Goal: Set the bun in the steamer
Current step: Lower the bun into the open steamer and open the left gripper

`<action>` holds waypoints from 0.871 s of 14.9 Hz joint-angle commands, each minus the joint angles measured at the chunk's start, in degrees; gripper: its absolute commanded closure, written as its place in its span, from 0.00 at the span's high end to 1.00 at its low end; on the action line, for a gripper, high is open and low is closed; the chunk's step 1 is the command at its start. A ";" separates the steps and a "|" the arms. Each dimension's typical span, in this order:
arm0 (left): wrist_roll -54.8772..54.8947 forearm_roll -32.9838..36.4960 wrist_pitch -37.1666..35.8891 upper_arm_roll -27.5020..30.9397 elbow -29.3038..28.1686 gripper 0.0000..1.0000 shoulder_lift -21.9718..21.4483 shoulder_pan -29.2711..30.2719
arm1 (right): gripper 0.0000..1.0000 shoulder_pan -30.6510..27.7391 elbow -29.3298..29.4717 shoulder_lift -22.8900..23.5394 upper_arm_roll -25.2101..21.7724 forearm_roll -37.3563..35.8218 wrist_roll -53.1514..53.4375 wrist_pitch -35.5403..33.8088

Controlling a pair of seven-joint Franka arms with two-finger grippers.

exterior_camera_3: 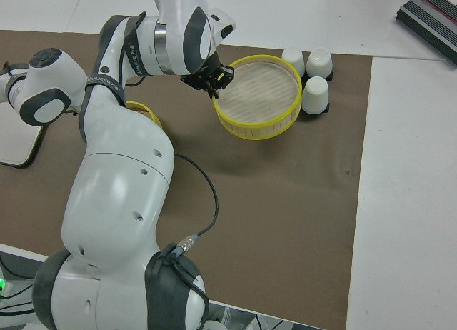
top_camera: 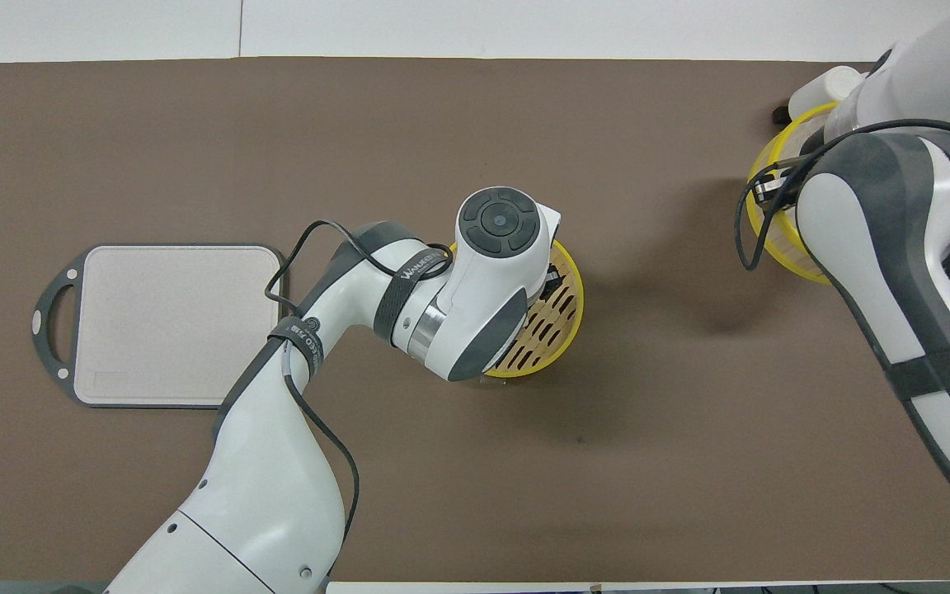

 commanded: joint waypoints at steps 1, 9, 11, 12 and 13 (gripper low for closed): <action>-2.42 -0.21 1.28 0.79 -2.30 0.69 -1.56 -0.86 | 0.00 -1.03 -2.38 -2.00 0.84 -0.03 -1.46 1.03; -6.20 3.13 -8.91 1.41 2.01 1.00 -5.67 0.36 | 0.00 0.63 -3.96 -2.70 1.19 -0.03 7.14 1.30; -6.12 3.13 -13.46 1.50 1.22 1.00 -10.41 3.60 | 0.00 2.83 -3.79 -2.70 1.28 -0.03 13.19 1.47; -6.03 3.13 -16.01 1.58 0.95 1.00 -12.61 5.27 | 0.00 4.75 -3.52 -2.61 1.28 -0.03 16.18 2.08; -5.94 3.22 -18.30 1.58 0.86 1.00 -14.20 7.20 | 0.00 6.69 -3.44 -2.52 1.28 -0.03 19.08 3.13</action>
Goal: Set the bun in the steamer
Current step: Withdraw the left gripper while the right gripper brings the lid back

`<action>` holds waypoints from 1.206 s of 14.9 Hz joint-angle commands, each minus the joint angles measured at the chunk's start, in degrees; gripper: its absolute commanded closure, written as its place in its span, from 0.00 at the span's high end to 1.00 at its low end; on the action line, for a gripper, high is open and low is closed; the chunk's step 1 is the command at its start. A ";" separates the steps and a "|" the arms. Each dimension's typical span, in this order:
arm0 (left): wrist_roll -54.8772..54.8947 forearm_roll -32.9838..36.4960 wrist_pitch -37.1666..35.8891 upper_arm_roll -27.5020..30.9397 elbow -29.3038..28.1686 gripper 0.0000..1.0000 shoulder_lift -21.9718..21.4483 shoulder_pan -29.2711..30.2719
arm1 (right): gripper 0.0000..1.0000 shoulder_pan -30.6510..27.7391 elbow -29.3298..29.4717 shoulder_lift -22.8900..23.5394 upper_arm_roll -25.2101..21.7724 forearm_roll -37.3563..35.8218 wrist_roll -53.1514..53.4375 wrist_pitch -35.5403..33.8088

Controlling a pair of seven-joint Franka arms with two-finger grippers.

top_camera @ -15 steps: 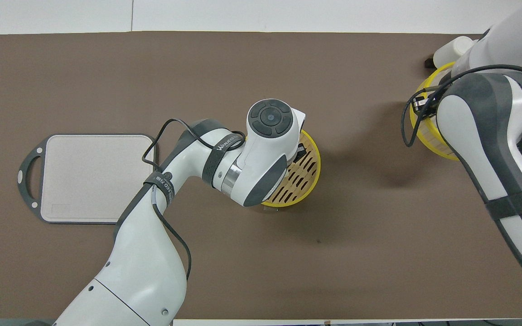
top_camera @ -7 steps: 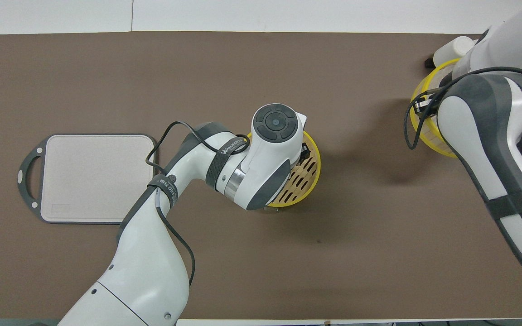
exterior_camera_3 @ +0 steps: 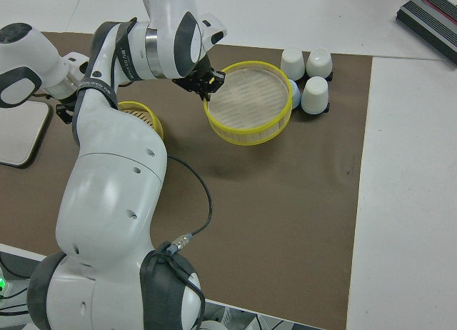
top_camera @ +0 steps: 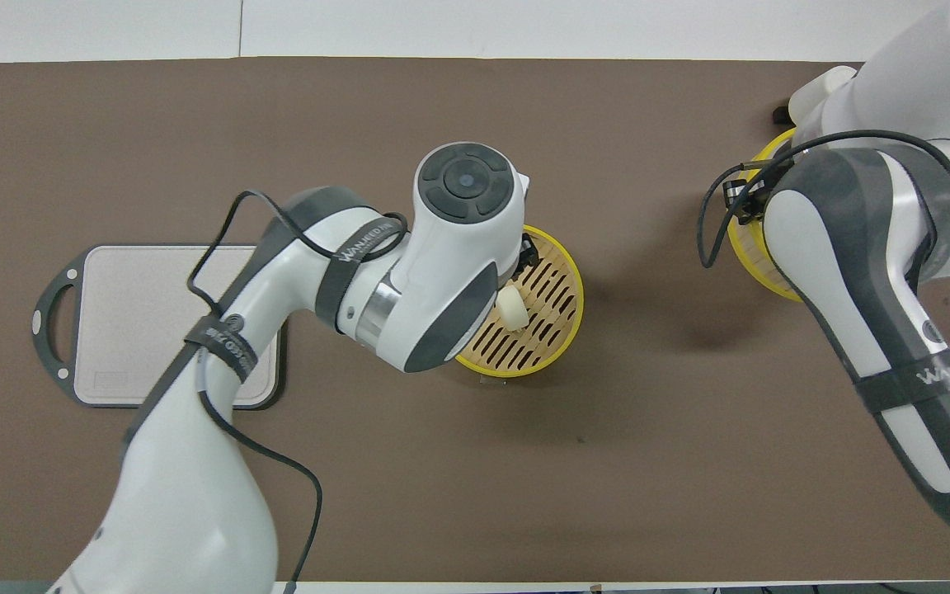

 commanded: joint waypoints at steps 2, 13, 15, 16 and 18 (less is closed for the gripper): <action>-0.24 1.05 -8.44 -0.17 -2.52 1.00 -7.41 6.95 | 0.00 8.29 -0.40 -1.62 0.37 -0.03 14.08 2.80; 51.58 1.57 -20.92 -0.34 -6.57 1.00 -18.57 40.17 | 0.00 30.99 29.76 22.20 -0.43 -1.34 52.09 -3.89; 58.09 1.57 -24.09 -0.26 -6.74 1.00 -20.07 41.50 | 0.00 30.90 28.89 22.12 -0.16 -1.96 51.92 -2.05; 59.25 1.66 -24.71 -0.26 -7.09 1.00 -20.60 41.42 | 0.00 30.99 28.45 22.12 -0.16 -1.96 51.92 -0.99; 59.35 1.84 -24.63 -0.34 -7.27 1.00 -20.86 41.24 | 0.00 30.64 26.78 21.85 -0.07 -1.96 51.74 1.82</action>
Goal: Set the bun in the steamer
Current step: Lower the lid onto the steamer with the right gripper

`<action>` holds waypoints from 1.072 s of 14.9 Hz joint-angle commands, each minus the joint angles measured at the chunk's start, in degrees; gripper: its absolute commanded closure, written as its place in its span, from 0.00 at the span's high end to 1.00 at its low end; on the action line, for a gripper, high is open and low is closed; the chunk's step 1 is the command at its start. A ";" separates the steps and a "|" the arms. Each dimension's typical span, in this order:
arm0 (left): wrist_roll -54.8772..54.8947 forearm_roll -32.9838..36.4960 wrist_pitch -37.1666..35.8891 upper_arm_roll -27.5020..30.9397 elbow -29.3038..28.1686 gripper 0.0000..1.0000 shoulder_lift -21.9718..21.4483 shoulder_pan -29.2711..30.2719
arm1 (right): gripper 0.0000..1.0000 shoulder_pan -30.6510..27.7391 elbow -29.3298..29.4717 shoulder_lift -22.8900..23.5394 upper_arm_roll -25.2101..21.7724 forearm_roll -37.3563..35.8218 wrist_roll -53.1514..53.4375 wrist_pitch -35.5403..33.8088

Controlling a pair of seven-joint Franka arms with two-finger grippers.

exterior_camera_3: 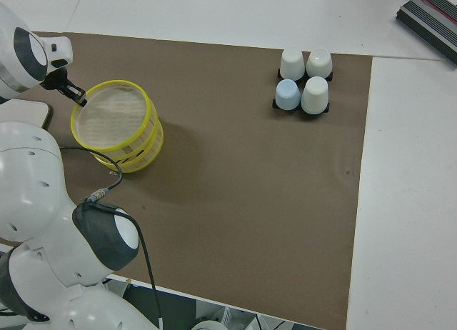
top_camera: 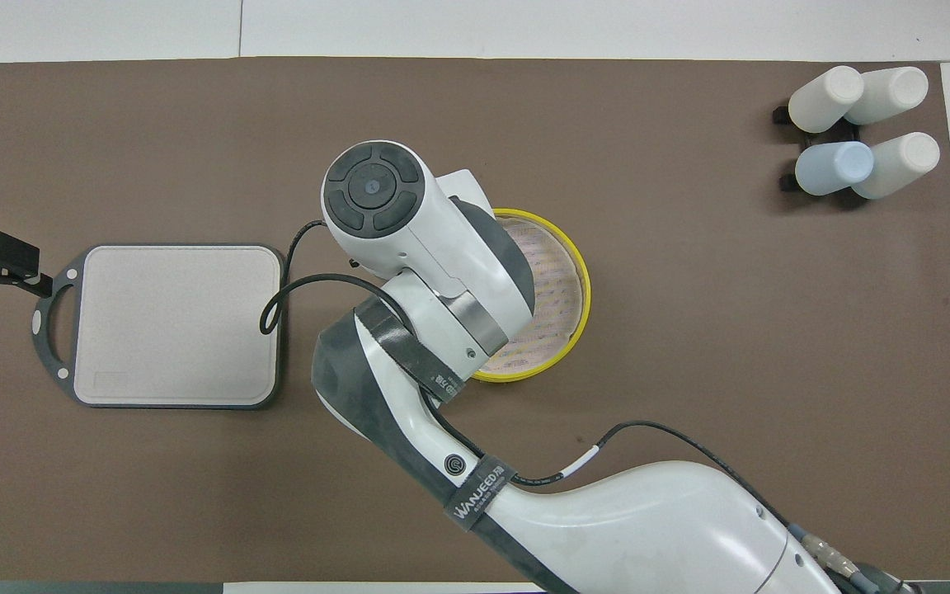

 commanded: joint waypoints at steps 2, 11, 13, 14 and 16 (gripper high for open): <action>1.45 1.01 0.56 -0.52 -1.73 1.00 -1.42 -0.89 | 0.00 -1.12 -1.20 -0.33 0.21 -1.06 -0.26 2.56; 1.80 2.15 1.09 -0.70 -4.45 1.00 -4.75 -1.51 | 0.00 -1.38 -10.34 -3.58 0.21 -0.62 -2.11 6.96; 2.76 2.15 1.00 -0.79 -6.20 1.00 -6.15 -0.90 | 0.00 -1.30 -10.34 -3.58 0.21 -0.62 -2.02 6.61; 3.73 2.15 1.52 -0.79 -8.39 1.00 -7.73 -0.81 | 0.00 -1.03 -10.34 -3.67 0.21 -0.62 -2.02 6.44; 3.82 2.15 3.02 -0.79 -9.99 1.00 -8.71 -0.81 | 0.00 -0.86 -10.34 -3.84 0.21 -0.62 -1.93 6.35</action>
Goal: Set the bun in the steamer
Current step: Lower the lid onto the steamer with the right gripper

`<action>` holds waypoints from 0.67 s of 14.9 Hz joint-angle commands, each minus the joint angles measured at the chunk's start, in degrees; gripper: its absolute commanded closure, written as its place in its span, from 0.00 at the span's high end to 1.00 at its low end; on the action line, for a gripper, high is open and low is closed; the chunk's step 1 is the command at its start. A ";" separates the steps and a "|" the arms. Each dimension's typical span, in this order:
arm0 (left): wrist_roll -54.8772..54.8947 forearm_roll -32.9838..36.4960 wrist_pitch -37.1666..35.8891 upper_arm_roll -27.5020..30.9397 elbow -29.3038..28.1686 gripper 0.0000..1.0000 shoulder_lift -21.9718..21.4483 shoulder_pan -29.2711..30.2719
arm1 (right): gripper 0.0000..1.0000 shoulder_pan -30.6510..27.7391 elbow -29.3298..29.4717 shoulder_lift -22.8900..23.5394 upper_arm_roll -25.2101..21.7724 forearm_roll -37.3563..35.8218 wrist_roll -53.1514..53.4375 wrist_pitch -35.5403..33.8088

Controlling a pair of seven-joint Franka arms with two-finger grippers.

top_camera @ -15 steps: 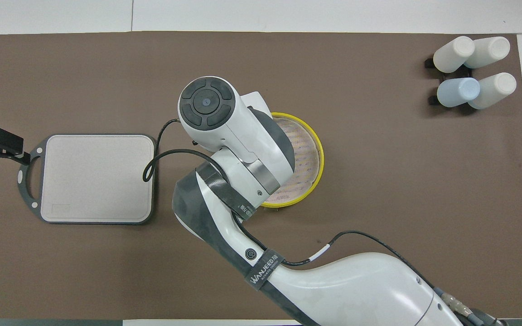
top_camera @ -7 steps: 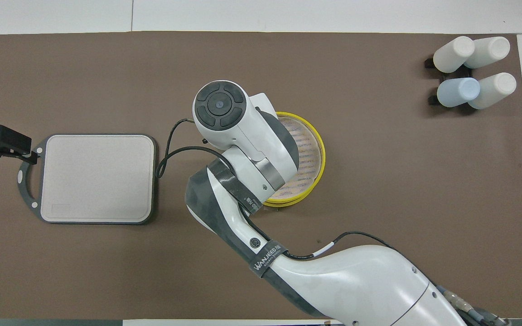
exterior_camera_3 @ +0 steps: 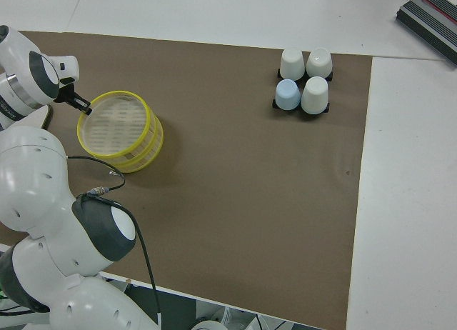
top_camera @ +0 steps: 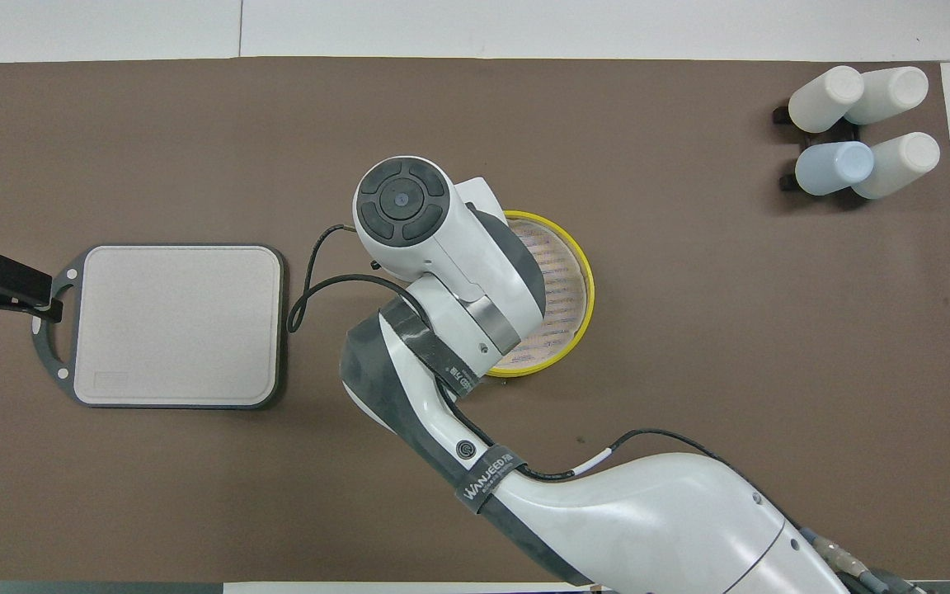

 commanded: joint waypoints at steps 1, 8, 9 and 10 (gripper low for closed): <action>1.61 1.23 3.32 0.15 -4.55 1.00 -3.19 -0.42 | 0.00 -0.07 -2.38 -2.20 0.34 -0.57 -0.96 0.11; 3.45 1.23 6.84 0.16 -4.19 1.00 -2.57 -1.47 | 0.28 0.19 -4.83 -3.25 0.42 -0.57 -1.31 0.99; 3.54 1.23 7.11 0.15 -4.19 1.00 -2.57 -1.48 | 0.85 0.19 -4.84 -3.25 0.42 -0.57 -1.66 0.99; 3.54 1.15 7.11 0.15 -4.19 1.00 -2.57 -1.48 | 1.00 0.37 -4.66 -3.25 0.34 -0.66 -1.75 0.73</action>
